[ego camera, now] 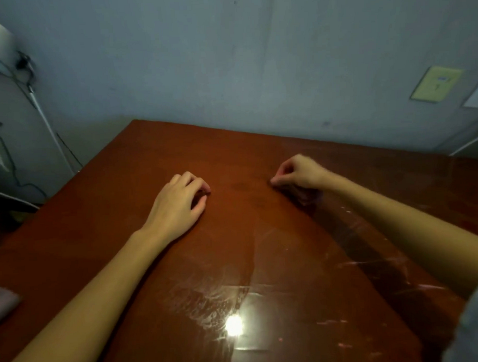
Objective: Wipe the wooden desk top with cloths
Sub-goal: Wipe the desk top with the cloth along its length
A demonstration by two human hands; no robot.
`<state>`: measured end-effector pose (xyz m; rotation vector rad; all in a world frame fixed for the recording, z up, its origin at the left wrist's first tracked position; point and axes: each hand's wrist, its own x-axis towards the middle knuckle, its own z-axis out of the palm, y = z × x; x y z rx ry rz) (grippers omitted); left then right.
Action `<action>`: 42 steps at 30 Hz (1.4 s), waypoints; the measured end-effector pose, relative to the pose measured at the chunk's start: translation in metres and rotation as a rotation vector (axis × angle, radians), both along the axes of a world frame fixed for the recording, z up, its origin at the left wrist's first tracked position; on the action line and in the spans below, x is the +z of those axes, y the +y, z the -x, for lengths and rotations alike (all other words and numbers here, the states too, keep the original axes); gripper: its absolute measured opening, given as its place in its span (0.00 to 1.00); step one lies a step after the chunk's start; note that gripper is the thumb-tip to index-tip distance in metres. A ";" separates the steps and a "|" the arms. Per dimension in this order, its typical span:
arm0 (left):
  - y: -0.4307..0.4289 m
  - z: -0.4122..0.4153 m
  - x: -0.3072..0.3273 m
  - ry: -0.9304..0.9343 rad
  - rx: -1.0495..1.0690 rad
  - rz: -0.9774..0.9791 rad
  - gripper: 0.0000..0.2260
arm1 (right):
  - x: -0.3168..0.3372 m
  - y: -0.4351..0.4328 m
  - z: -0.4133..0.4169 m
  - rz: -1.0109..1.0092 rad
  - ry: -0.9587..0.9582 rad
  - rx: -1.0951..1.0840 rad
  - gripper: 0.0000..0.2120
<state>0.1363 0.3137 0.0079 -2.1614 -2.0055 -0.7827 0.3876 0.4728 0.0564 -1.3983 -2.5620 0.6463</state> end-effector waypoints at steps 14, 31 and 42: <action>0.003 0.000 0.000 -0.014 0.011 0.024 0.09 | -0.004 0.018 -0.047 0.034 -0.003 -0.101 0.08; 0.001 -0.001 0.003 -0.016 0.005 0.036 0.09 | -0.002 0.050 -0.015 -0.075 0.027 -0.280 0.09; 0.001 0.000 0.001 -0.020 0.000 0.024 0.08 | -0.008 0.053 -0.007 -0.057 0.069 -0.144 0.09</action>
